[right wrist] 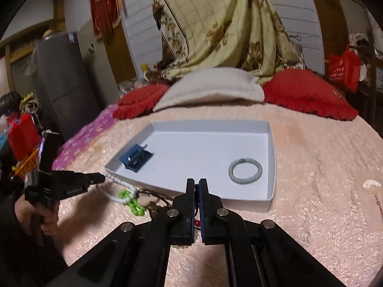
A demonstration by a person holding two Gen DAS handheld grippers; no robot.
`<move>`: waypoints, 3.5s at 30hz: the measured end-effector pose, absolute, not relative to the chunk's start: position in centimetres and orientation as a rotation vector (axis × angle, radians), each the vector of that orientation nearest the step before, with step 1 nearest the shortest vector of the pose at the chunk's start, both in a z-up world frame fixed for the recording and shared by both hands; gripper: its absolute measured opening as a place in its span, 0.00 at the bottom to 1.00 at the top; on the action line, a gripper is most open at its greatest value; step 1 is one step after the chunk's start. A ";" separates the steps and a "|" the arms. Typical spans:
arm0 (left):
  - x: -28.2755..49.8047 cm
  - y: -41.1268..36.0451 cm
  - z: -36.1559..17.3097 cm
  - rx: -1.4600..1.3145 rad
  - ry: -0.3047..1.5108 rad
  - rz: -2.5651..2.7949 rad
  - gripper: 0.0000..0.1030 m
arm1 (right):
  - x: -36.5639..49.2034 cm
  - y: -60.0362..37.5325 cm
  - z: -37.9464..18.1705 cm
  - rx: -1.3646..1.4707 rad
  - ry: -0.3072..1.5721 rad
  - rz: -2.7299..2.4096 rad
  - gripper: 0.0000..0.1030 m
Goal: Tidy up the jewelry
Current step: 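Grasp the white bead bracelet with the left tool while the right tool grasps the black hair ties, then lift the white bead bracelet with the left tool while the right tool lifts the black hair ties, then release the white bracelet in the tray with the left tool while the right tool drops the hair ties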
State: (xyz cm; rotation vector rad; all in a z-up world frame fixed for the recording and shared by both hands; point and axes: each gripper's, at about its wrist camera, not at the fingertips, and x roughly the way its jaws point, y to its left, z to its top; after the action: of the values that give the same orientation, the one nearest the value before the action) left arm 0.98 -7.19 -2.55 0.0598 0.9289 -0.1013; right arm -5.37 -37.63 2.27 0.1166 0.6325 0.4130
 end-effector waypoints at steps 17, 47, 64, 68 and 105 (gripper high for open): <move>0.7 -7.1 -2.0 0.048 0.917 -0.102 0.08 | -7.7 -39.1 6.0 0.164 0.461 0.426 0.03; 0.0 -6.2 -0.2 -0.007 0.878 -0.124 0.08 | -8.5 -38.9 7.8 0.174 0.403 0.437 0.03; -0.9 -6.6 2.9 -0.031 0.810 -0.146 0.08 | -6.6 -38.1 5.4 0.136 0.540 0.408 0.03; -0.9 -7.0 3.1 -0.023 0.814 -0.144 0.08 | -6.4 -38.0 5.1 0.134 0.548 0.407 0.03; 8.8 -16.8 7.0 -0.024 0.775 -0.306 0.08 | 5.0 -37.2 6.0 0.261 0.685 0.441 0.03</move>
State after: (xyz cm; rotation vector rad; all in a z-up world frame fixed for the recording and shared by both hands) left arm 8.80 -16.83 7.03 -0.0244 0.7752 -0.3059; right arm 4.97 -37.18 5.96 0.2609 0.6852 0.4411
